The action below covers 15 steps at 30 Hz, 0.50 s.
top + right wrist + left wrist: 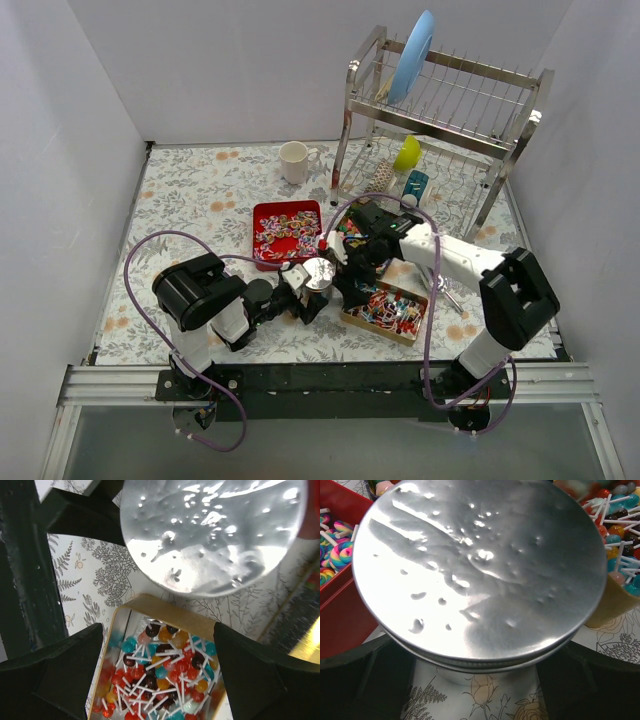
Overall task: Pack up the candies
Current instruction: Screw the bottle lid onto the packing bottle.
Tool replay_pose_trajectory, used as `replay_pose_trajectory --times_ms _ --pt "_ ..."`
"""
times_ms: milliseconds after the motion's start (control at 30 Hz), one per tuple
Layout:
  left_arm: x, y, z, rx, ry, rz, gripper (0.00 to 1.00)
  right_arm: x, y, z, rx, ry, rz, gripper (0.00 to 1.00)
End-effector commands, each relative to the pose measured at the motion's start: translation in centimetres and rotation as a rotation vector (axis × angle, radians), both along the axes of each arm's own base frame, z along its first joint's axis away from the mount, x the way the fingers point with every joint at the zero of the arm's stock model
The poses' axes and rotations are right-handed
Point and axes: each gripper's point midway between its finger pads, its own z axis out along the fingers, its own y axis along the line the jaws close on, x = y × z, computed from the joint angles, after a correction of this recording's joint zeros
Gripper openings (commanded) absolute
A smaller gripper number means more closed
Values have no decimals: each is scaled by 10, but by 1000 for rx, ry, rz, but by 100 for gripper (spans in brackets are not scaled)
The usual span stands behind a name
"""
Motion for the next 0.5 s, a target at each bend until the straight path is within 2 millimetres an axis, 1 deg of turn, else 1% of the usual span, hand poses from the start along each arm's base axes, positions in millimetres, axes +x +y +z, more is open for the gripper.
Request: replay_pose_trajectory --times_ms 0,33,100,133,167,233,267,367,433,467 --pt "-14 -7 3 -32 -6 -80 0 11 4 60 162 -106 33 96" --pt "-16 -7 4 -33 -7 -92 0 19 9 75 211 -140 38 96" --pt "-17 -9 2 -29 2 -99 0 33 18 87 247 -170 42 92" --pt "-15 -8 0 -23 5 -92 0 45 24 103 283 -190 34 89" --pt "-15 -8 -2 -17 11 -87 0 53 29 96 273 -157 22 83" --pt "-14 -7 -3 -12 12 -82 0 65 36 95 271 -104 -16 75" --pt "-14 -7 -5 -7 16 -79 0 76 43 91 267 -88 -23 65" --pt "-13 -7 -6 -1 22 -77 0 88 56 83 277 -64 -25 62" --pt "-13 -7 -8 5 28 -75 0 88 59 78 276 -35 -17 62" --pt "-12 -7 -10 11 33 -72 0 90 61 70 261 -17 -19 59"
